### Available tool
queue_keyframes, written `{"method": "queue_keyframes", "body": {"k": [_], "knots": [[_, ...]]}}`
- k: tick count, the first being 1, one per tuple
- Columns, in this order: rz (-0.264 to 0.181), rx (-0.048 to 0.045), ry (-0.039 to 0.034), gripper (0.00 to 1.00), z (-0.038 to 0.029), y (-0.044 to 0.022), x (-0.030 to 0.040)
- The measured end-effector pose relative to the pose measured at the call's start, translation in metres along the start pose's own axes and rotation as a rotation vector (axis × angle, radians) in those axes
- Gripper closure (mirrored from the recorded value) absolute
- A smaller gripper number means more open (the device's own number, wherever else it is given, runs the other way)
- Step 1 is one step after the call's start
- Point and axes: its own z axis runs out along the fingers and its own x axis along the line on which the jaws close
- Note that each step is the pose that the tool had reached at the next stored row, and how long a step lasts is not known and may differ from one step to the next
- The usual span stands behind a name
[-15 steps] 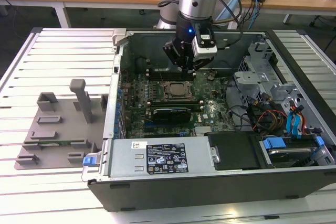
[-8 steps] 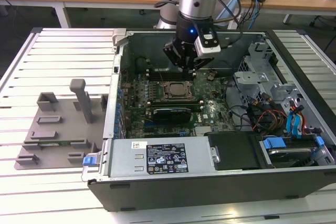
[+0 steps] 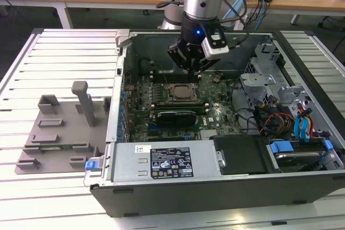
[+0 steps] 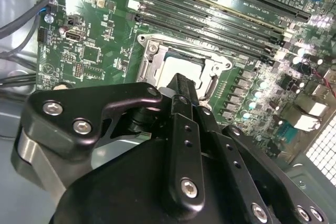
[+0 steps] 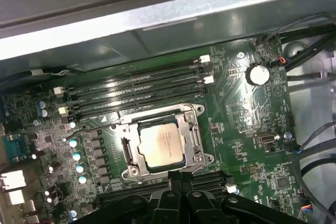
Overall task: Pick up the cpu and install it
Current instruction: 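Install the first cpu locking lever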
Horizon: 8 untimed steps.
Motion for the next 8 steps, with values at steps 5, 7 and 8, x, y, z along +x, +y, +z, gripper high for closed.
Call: {"method": "queue_keyframes", "body": {"k": [5, 7, 8], "knots": [[-0.064, 0.0004, -0.0054, 0.89, 0.0, 0.0, 0.0], [-0.087, 0.0005, -0.0074, 0.89, 0.0, 0.0, 0.0], [-0.105, 0.0007, -0.009, 0.89, 0.0, 0.0, 0.0]]}}
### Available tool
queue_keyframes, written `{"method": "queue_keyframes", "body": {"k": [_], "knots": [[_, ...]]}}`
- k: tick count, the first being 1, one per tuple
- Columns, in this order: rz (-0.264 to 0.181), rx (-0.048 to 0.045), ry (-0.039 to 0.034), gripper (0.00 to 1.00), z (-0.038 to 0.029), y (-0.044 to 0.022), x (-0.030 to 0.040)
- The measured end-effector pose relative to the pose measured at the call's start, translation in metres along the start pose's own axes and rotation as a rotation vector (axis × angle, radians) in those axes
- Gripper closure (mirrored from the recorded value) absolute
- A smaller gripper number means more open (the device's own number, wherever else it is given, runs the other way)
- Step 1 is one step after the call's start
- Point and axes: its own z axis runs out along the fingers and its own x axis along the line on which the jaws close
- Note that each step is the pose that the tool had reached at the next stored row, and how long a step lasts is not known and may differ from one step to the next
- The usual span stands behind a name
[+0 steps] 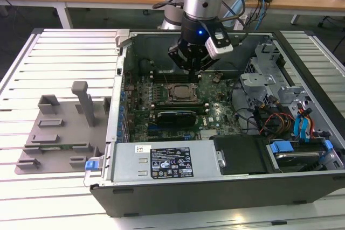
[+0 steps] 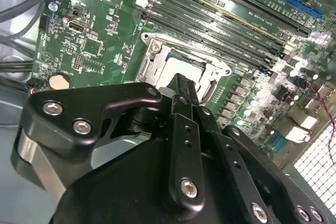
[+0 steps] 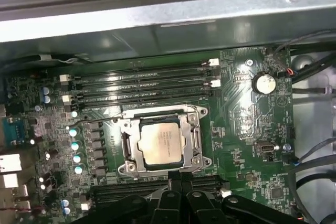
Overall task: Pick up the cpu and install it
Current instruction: 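Install the first cpu locking lever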
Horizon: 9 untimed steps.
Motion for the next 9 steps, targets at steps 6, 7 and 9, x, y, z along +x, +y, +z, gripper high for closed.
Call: {"method": "queue_keyframes", "body": {"k": [6, 7, 9], "knots": [[-0.054, -0.0161, -0.0033, 0.89, 0.0, 0.0, 0.0001], [-0.055, -0.037, -0.002, 0.89, 0.0, 0.0, 0.0], [-0.058, -0.0637, -0.0003, 0.89, 0.0, 0.0, 0.0]]}}
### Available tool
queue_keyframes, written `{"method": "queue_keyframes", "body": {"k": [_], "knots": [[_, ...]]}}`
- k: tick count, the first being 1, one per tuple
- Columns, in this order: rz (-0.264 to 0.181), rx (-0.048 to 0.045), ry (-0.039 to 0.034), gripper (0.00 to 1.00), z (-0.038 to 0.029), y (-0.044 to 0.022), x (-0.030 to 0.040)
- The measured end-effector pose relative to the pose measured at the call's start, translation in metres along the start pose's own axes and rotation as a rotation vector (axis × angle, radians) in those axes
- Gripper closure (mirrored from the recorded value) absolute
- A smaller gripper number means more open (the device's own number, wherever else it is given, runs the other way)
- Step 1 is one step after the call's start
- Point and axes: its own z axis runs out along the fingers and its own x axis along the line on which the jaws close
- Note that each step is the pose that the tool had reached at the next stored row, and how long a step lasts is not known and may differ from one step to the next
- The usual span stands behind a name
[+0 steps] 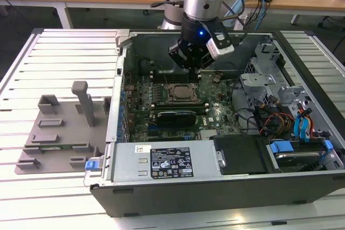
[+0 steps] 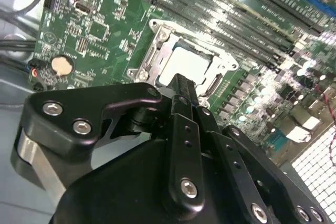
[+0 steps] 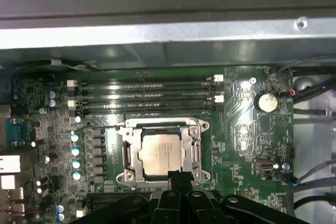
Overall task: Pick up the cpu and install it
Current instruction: 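Install the first cpu locking lever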
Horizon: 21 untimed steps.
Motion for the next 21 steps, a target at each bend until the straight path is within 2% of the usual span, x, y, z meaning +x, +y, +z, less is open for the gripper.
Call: {"method": "queue_keyframes", "body": {"k": [1, 2, 3, 7, 12, 14, 21], "knots": [[-0.001, -0.0037, 0.0002, 0.89, 0.0, 0.0, 0.0], [-0.04, -0.0048, -0.0006, 0.89, 0.0, 0.0, 0.0], [-0.052, -0.0047, -0.0012, 0.89, 0.0001, -0.0002, 0.006], [-0.051, -0.0048, -0.0017, 0.89, 0.0002, -0.0005, 0.0127], [-0.052, -0.0047, -0.0017, 0.89, 0.0002, -0.0006, 0.0157], [-0.051, -0.0047, -0.0017, 0.89, 0.0002, -0.0008, 0.0196], [-0.051, -0.0048, -0.0017, 0.89, 0.0003, -0.001, 0.0259]]}}
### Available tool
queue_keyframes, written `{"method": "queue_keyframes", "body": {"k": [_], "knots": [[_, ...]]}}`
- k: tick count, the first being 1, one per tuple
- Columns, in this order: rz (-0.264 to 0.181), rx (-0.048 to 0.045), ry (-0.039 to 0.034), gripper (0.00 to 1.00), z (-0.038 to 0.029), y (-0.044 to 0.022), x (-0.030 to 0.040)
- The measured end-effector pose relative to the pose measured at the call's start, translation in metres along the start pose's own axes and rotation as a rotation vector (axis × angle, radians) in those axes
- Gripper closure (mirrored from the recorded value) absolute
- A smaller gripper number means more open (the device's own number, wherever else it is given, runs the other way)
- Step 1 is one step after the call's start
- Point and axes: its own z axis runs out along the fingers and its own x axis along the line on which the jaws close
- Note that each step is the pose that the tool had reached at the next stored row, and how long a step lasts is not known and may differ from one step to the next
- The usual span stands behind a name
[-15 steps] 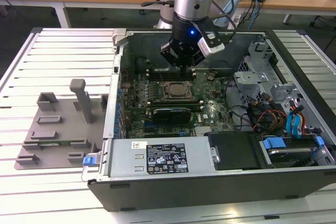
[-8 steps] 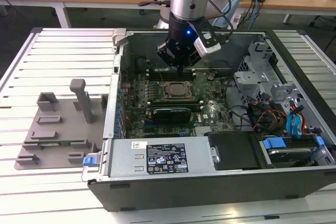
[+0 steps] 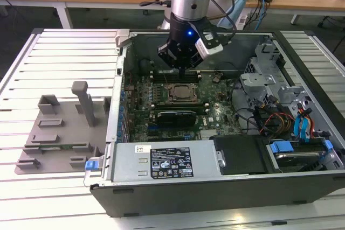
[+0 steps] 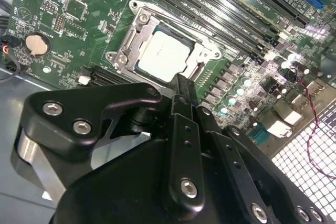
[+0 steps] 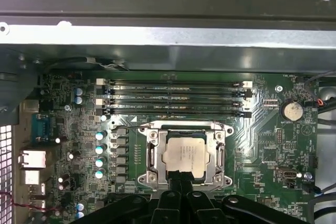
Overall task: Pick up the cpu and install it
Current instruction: 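Install the first cpu locking lever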
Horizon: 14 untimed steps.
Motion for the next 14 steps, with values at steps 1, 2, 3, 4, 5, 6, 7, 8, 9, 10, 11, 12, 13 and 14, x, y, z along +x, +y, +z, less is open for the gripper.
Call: {"method": "queue_keyframes", "body": {"k": [1, 2, 3, 4, 5, 6, 7, 8, 9, 10, 11, 12, 13, 14], "knots": [[0.0, 0.0, 0.0, 0.89, 0.0, 0.0, 0.0004], [0.0, 0.0, 0.0, 0.89, 0.0, 0.0, 0.0008], [0.0, 0.0, 0.0, 0.89, 0.0, 0.0, 0.0014], [0.0, 0.0, 0.0, 0.89, 0.0, 0.0, 0.0028], [0.0, 0.0, 0.0, 0.89, 0.0, 0.0002, 0.0046], [0.0, 0.0001, 0.0001, 0.89, 0.0, 0.0005, 0.0072], [0.0, 0.0001, 0.0001, 0.89, 0.0, 0.0009, 0.0098], [0.0, 0.0001, 0.0, 0.89, 0.0001, 0.0019, 0.0146], [0.0, 0.0, 0.0, 0.89, 0.0001, 0.0024, 0.0175], [0.0, 0.0, 0.0, 0.89, 0.0001, 0.0029, 0.0205], [0.0, -0.0001, -0.0001, 0.89, 0.0003, 0.0035, 0.0251], [0.0, 0.0, 0.0, 0.89, 0.0003, 0.0036, 0.0283], [0.0, 0.0, 0.0, 0.89, 0.0003, 0.0037, 0.0325], [0.0, -0.0001, 0.0, 0.89, 0.0004, 0.0037, 0.0342]]}}
